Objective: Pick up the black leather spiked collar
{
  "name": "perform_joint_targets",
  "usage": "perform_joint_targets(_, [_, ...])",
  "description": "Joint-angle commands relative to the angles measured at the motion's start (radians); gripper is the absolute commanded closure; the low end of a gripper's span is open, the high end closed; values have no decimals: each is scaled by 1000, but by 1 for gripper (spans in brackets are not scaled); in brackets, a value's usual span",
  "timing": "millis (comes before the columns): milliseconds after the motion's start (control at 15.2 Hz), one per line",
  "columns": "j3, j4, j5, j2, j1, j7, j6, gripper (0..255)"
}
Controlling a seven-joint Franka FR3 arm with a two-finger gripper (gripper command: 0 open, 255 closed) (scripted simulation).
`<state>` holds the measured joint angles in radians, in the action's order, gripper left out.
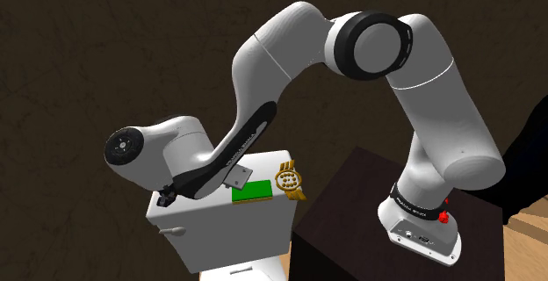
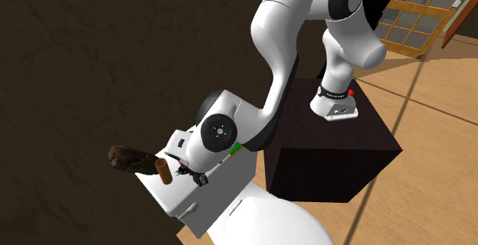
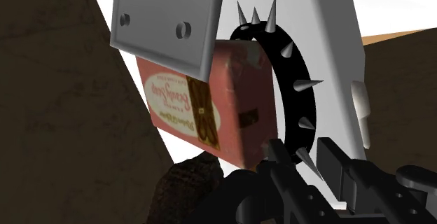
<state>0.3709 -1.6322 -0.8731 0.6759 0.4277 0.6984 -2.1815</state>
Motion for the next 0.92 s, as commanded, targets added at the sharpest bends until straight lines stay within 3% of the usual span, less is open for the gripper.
perform_joint_targets(0, [0, 0, 0, 1, 0, 0, 0, 255])
perform_joint_targets(858, [25, 3, 44, -64, -14, -48, 53, 255])
